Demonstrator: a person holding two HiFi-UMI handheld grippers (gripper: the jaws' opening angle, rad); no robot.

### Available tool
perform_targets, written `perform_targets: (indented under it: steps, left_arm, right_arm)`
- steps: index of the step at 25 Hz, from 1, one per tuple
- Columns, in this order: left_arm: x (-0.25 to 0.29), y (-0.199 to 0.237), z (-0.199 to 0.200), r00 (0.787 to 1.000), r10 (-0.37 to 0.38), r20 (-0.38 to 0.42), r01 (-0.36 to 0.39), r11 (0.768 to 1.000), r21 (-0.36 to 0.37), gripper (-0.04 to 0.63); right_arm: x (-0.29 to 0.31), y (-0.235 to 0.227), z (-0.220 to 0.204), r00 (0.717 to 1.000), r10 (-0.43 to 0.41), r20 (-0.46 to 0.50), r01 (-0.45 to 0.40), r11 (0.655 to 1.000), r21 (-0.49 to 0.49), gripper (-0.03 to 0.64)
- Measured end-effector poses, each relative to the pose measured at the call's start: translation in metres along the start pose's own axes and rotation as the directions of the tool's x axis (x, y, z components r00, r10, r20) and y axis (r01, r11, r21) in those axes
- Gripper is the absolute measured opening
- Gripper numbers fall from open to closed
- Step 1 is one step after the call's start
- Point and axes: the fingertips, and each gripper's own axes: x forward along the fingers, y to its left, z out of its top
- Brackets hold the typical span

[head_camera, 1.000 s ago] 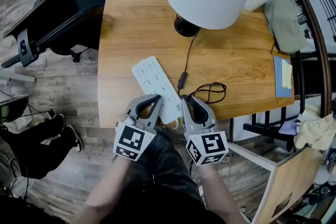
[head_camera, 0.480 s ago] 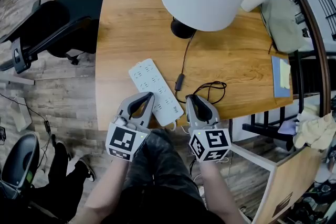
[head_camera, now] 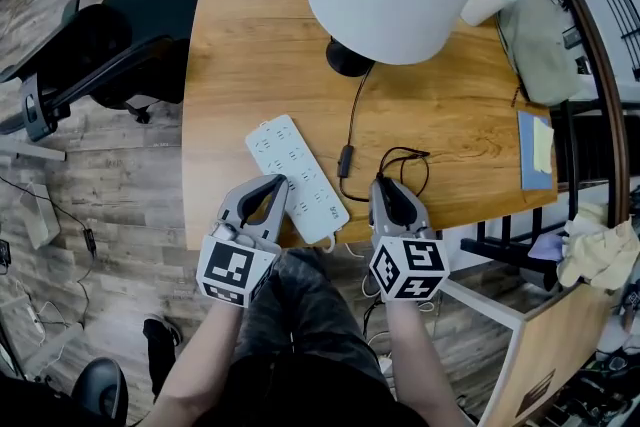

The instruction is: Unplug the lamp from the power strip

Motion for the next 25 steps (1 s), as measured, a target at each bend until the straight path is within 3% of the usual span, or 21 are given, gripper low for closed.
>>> perform_targets:
  steps: [12, 20, 25]
  left_arm:
    - [-0.002, 0.002, 0.000, 1.000, 0.016, -0.003, -0.016, 1.000, 0.002, -0.003]
    - [-0.003, -0.001, 0.003, 1.000, 0.017, 0.010, -0.017, 1.000, 0.007, -0.003]
    - [-0.008, -0.001, 0.009, 0.999, 0.023, 0.031, -0.023, 1.000, 0.011, -0.003]
  right_arm:
    - [-0.005, -0.032, 0.004, 0.991, -0.136, 0.016, 0.136, 0.991, 0.001, 0.069]
    - [-0.013, -0.040, 0.011, 0.986, -0.158, 0.055, 0.156, 0.987, 0.027, 0.069]
    - [-0.020, -0.031, 0.019, 0.987, -0.120, 0.109, 0.118, 0.993, 0.027, 0.067]
